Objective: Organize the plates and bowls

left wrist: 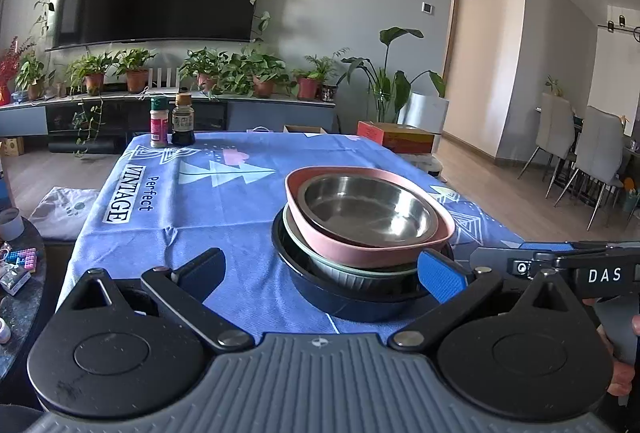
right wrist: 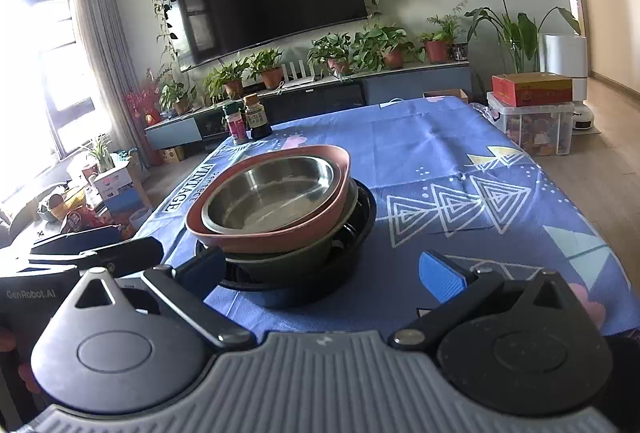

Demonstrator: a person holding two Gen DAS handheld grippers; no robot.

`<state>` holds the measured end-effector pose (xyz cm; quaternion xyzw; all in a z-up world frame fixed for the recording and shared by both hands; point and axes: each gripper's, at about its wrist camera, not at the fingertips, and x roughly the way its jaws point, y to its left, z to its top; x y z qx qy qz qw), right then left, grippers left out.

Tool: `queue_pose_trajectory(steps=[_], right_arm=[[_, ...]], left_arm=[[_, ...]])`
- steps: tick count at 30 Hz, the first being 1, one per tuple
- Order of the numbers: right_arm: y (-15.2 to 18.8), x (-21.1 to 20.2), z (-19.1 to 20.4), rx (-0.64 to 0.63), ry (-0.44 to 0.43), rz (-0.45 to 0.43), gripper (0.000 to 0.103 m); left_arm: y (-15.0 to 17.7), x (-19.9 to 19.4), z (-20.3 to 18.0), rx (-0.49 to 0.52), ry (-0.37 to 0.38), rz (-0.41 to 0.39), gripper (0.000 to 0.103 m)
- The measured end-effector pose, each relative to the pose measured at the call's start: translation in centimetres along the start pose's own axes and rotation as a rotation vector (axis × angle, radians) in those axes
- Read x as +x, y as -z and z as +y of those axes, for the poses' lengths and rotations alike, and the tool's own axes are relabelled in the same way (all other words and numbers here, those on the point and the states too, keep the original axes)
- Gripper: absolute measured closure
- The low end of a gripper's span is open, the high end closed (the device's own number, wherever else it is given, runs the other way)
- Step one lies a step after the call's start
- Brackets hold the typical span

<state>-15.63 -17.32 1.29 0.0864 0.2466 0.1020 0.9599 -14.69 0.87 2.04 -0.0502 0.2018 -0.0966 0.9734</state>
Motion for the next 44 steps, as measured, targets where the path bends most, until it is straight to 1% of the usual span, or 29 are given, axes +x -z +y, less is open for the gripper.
queue_pose_trajectory(steps=[12,28,36,41,44], right_arm=[[0.3,0.7,0.9,-0.024,0.004,0.008,0.0],[0.5,1.4,1.2,-0.025,0.004,0.021,0.0],[0.5,1.4,1.2,-0.022,0.003,0.021,0.0],[0.5,1.4,1.3,-0.022,0.004,0.024,0.0],[0.6,1.4,1.3,-0.022,0.004,0.021,0.0]], left_arm=[[0.4,0.8,0.3,-0.017,0.022,0.018,0.0],[0.6,1.2,0.6,-0.028,0.031,0.034,0.0],[0.7,1.1,0.6,-0.029,0.041,0.029,0.0],[0.8,0.9,0.4,-0.019,0.034,0.022,0.0],[0.7,1.0,0.5,-0.033,0.033,0.027,0.0]])
